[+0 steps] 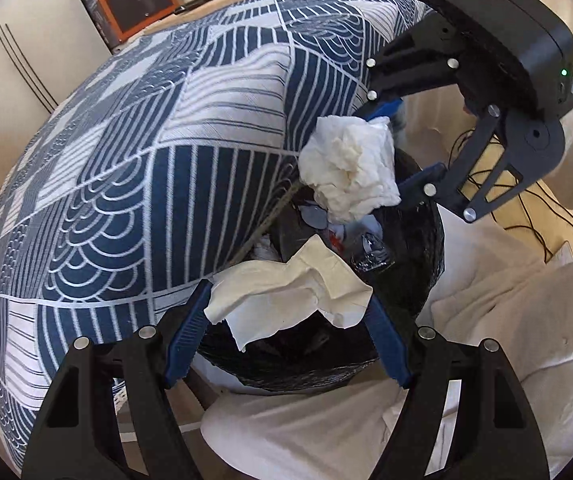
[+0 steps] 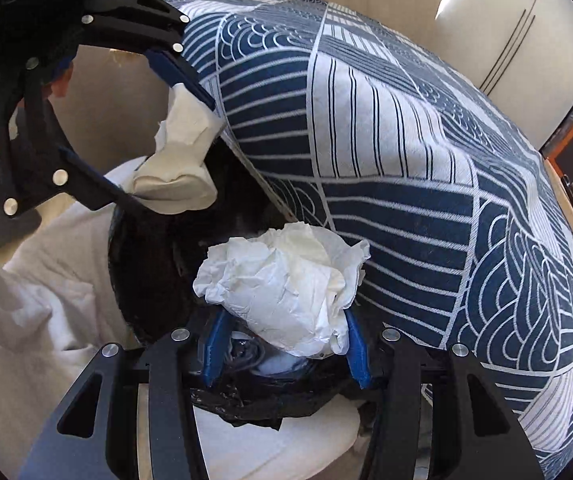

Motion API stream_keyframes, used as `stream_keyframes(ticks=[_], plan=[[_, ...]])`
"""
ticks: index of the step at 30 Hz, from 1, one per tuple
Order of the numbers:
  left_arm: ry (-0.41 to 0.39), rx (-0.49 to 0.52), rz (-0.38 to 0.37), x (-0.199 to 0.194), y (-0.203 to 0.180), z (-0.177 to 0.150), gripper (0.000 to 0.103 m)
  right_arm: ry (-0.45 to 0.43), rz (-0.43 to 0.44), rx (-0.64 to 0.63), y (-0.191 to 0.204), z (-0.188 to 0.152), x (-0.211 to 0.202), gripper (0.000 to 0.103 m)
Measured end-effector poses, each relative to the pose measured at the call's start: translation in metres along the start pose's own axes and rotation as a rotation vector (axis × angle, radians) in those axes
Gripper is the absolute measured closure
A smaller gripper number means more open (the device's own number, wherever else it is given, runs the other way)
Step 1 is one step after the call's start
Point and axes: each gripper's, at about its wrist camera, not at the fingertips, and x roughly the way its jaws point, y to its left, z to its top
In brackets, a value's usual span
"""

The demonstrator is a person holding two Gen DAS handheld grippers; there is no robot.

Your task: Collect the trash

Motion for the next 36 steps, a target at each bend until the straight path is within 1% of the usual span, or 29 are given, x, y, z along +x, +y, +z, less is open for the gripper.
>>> stream_keyframes(ticks=[2,4,5,6,7,9,10,13,16,18,20,22,24,27,30,32,33,34,36], plan=[[0.005,0.008,-0.02,0.005,0.0,-0.002,0.026,0.01,-0.001,0.0,-0.001,-0.003,0.005,0.056],[-0.001,0.005,-0.027,0.008,0.001,-0.005,0.015,0.011,-0.007,0.002,-0.002,-0.005,0.007,0.05],[-0.015,0.004,-0.021,0.008,0.0,-0.007,0.008,0.014,-0.006,0.006,-0.002,-0.005,0.008,0.041],[-0.028,0.005,-0.018,0.007,0.0,-0.008,0.007,0.019,-0.006,0.009,-0.003,-0.006,0.009,0.036],[-0.044,0.009,-0.026,0.005,0.0,-0.011,0.007,0.017,-0.013,0.008,-0.003,-0.007,0.008,0.034],[-0.067,0.019,-0.033,0.002,-0.002,-0.016,0.006,0.013,-0.018,0.006,-0.003,-0.009,0.006,0.022],[-0.075,0.022,-0.03,0.001,-0.003,-0.018,0.006,0.01,-0.021,0.007,-0.003,-0.01,0.004,0.02],[-0.111,0.013,-0.025,-0.005,-0.001,-0.023,0.006,-0.005,-0.023,0.021,-0.004,-0.013,-0.003,0.018],[-0.15,-0.019,-0.028,-0.013,0.005,-0.029,0.006,-0.024,-0.031,0.043,-0.006,-0.016,-0.01,0.017],[-0.194,-0.052,-0.02,-0.023,0.01,-0.033,0.006,-0.038,-0.031,0.064,-0.012,-0.015,-0.018,0.017],[-0.243,-0.082,-0.021,-0.032,0.016,-0.036,0.006,-0.062,-0.013,0.085,-0.015,-0.013,-0.024,0.017],[-0.293,-0.103,-0.032,-0.044,0.021,-0.036,0.006,-0.103,0.002,0.102,-0.019,-0.012,-0.037,0.016],[-0.347,-0.116,-0.017,-0.057,0.024,-0.037,0.006,-0.169,0.017,0.104,-0.017,-0.01,-0.057,0.016],[-0.432,-0.133,0.055,-0.075,0.029,-0.036,0.006,-0.263,-0.002,0.104,-0.018,-0.006,-0.084,0.013],[-0.523,-0.174,0.138,-0.092,0.038,-0.032,0.006,-0.361,-0.063,0.139,-0.026,0.002,-0.112,0.01],[-0.596,-0.23,0.19,-0.101,0.048,-0.028,0.006,-0.43,-0.094,0.181,-0.036,0.008,-0.127,0.008],[-0.63,-0.265,0.199,-0.105,0.055,-0.027,0.006,-0.47,-0.111,0.217,-0.045,0.012,-0.133,0.008],[-0.654,-0.29,0.203,-0.109,0.061,-0.025,0.006,-0.49,-0.118,0.235,-0.051,0.013,-0.136,0.008],[-0.7,-0.367,0.241,-0.111,0.075,-0.021,0.006,-0.545,-0.124,0.28,-0.065,0.019,-0.141,0.008]])
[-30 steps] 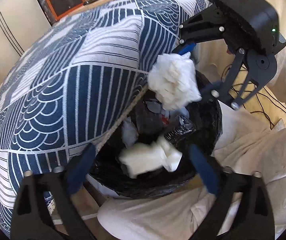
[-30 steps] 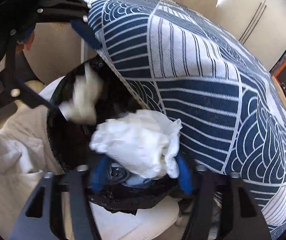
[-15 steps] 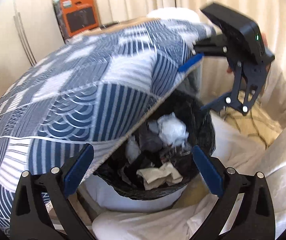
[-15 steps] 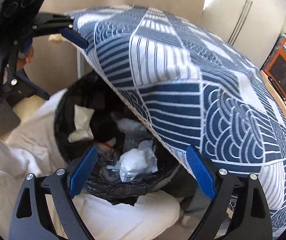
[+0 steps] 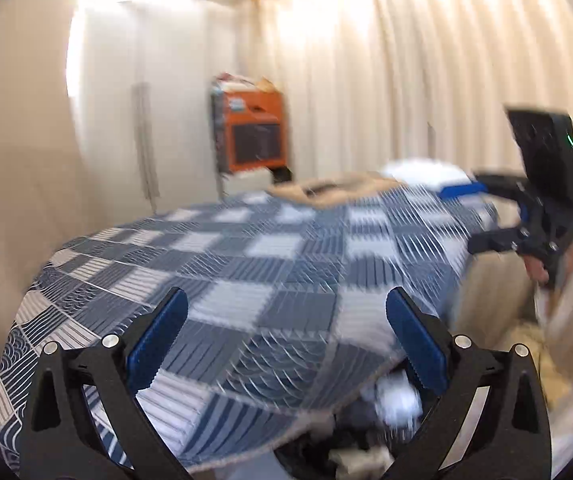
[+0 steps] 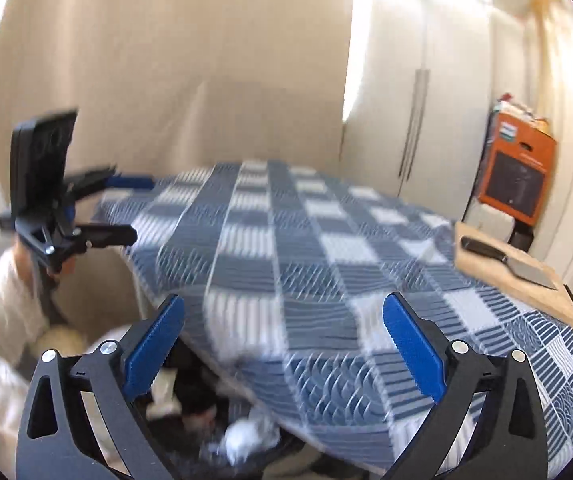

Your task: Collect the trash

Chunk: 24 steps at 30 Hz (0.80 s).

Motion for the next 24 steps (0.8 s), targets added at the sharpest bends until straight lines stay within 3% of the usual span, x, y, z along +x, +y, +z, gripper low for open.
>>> stream_keyframes(ticks=[4,7,10,16,22,24], plan=[[-0.037,-0.042,0.123,0.017,0.015,0.009,0.006,-0.051,-0.039,0.11,-0.029,0.012,0.015,0.008],[-0.001,-0.074,0.194,0.036,0.024,0.013,0.006,-0.052,-0.073,0.178,-0.049,0.018,0.033,0.008],[0.004,-0.067,0.184,0.052,0.03,0.016,0.006,-0.056,-0.137,0.198,-0.064,0.022,0.052,0.008],[0.0,-0.042,0.162,0.076,0.039,0.023,0.006,-0.024,-0.17,0.232,-0.085,0.023,0.09,0.008],[0.053,-0.046,0.168,0.098,0.047,0.015,0.006,-0.035,-0.208,0.182,-0.09,0.014,0.114,0.008],[0.092,-0.074,0.14,0.103,0.052,0.014,0.006,-0.016,-0.19,0.183,-0.091,0.014,0.117,0.008]])
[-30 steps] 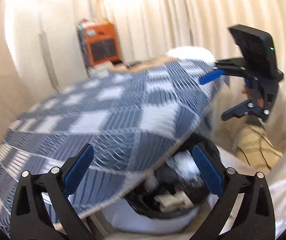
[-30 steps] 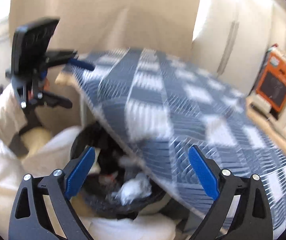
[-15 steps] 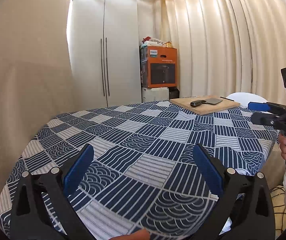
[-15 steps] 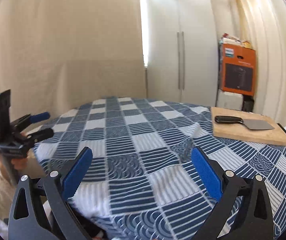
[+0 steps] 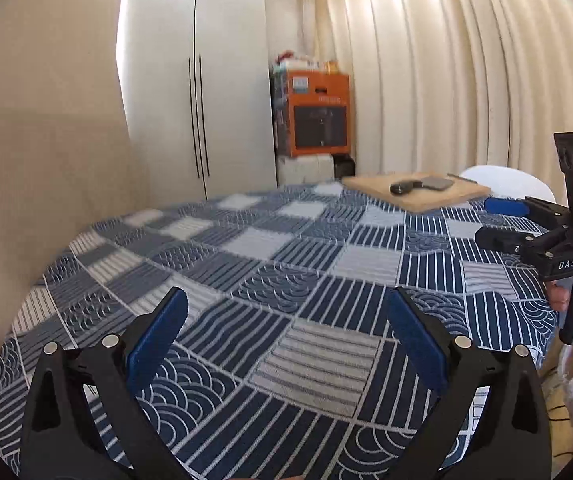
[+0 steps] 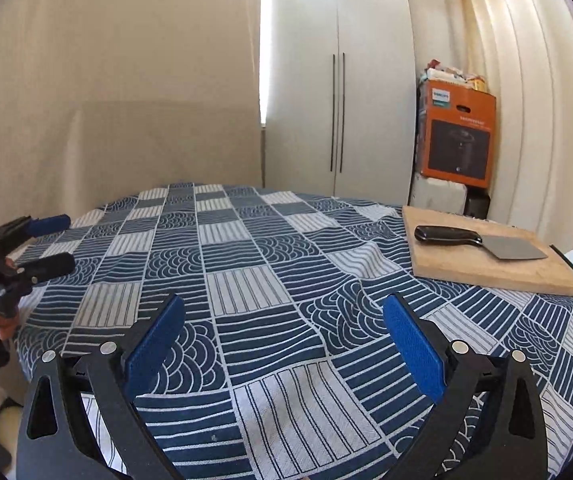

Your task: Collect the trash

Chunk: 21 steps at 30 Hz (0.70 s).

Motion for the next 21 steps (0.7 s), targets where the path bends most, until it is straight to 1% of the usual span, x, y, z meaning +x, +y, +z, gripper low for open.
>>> stream_keyframes(ticks=[1,2,3,4,6,8,10,12,15,17,21], plan=[[-0.002,-0.006,-0.016,0.001,0.001,0.0,0.006,0.004,0.011,0.001,-0.001,0.0,0.0,0.008],[-0.003,-0.01,-0.005,0.001,0.002,0.0,0.006,0.019,0.02,0.011,-0.002,0.0,0.003,0.008],[-0.005,-0.015,0.032,0.002,0.002,0.0,0.006,0.032,0.02,0.018,-0.002,0.0,0.005,0.008],[-0.009,-0.022,0.042,0.002,0.003,0.0,0.006,0.05,0.011,0.02,-0.002,-0.001,0.008,0.008],[0.002,-0.022,0.028,0.004,0.004,-0.001,0.006,0.063,0.003,0.011,0.001,-0.002,0.011,0.008],[0.01,-0.012,0.041,0.005,0.001,-0.001,0.006,0.067,0.003,0.001,0.003,-0.003,0.011,0.008],[0.016,-0.006,0.033,0.006,-0.001,-0.001,0.006,0.065,-0.006,-0.009,0.006,-0.004,0.011,0.008],[0.031,-0.019,0.01,0.007,0.001,-0.001,0.006,0.062,-0.01,-0.011,0.007,-0.005,0.01,0.008],[0.057,-0.07,0.007,0.01,0.008,-0.001,0.006,0.057,-0.012,-0.006,0.007,-0.005,0.01,0.008],[0.063,-0.088,-0.019,0.011,0.011,-0.001,0.006,0.05,-0.015,-0.006,0.007,-0.005,0.009,0.008],[0.051,-0.068,-0.01,0.009,0.007,-0.002,0.006,0.041,-0.023,-0.012,0.009,-0.005,0.007,0.008]])
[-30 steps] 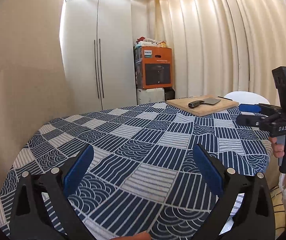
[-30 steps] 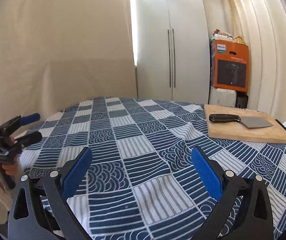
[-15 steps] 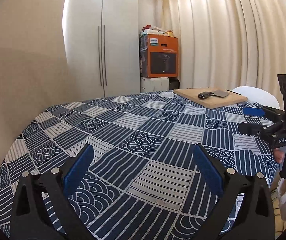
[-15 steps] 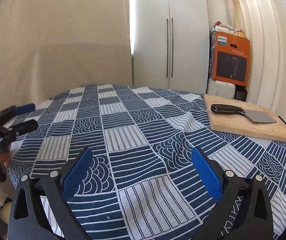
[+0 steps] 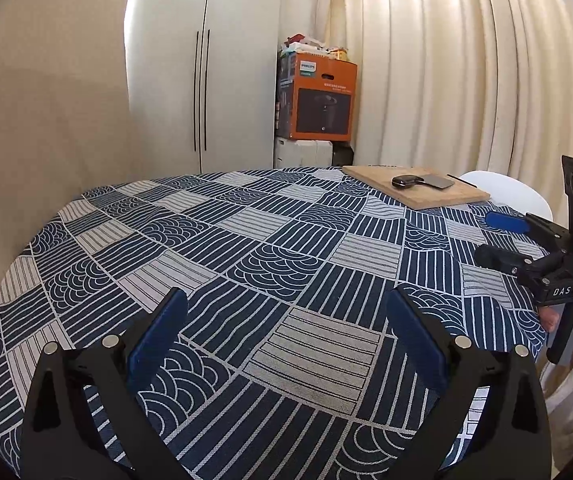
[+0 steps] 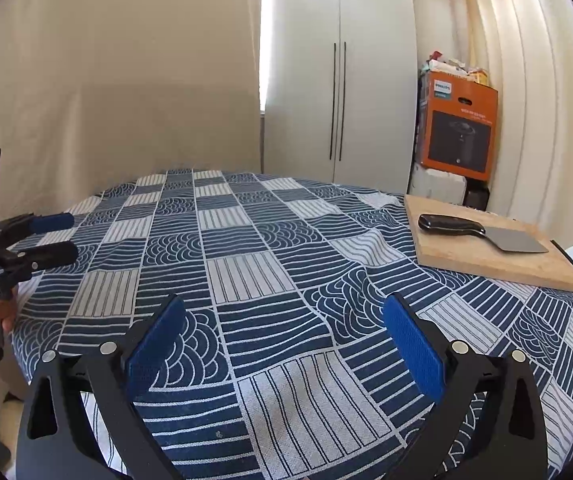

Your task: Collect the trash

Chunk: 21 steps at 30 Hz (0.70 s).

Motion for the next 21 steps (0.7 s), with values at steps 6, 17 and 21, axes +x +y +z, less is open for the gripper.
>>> stream_keyframes(ticks=[6,17,21], plan=[[-0.017,0.048,0.044,-0.002,-0.009,-0.001,0.006,0.004,0.012,0.005,-0.001,0.0,0.001,0.008],[-0.018,0.033,0.042,-0.003,-0.007,0.0,0.006,-0.006,0.011,0.002,-0.001,0.001,-0.002,0.008],[-0.017,0.031,0.042,-0.002,-0.006,0.0,0.006,-0.011,0.007,-0.003,0.001,0.001,-0.004,0.008]])
